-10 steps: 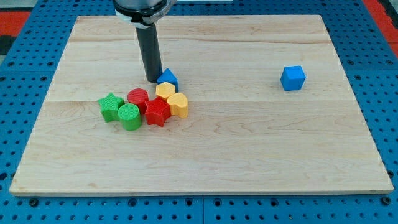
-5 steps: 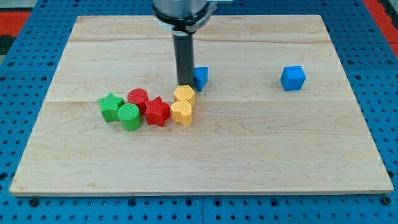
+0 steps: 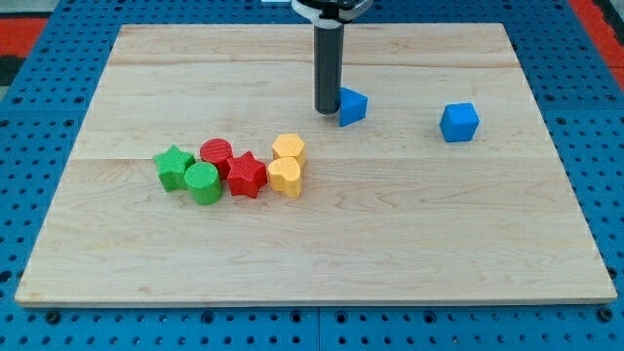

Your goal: Move the blue triangle closer to the blue cube

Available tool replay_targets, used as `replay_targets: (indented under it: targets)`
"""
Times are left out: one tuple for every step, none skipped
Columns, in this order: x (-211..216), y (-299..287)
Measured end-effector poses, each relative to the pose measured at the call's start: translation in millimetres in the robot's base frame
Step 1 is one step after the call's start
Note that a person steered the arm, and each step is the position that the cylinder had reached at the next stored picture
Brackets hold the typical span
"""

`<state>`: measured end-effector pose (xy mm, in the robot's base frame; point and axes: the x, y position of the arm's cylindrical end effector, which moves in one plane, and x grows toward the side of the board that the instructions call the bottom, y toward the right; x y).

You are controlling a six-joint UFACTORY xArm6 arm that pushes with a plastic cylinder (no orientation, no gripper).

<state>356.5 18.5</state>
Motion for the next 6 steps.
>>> replay_targets:
  targets:
    - [-2,12]
    - [-2,26]
    - [-3,39]
    - [-4,55]
    - [-7,73]
    - [-11,90]
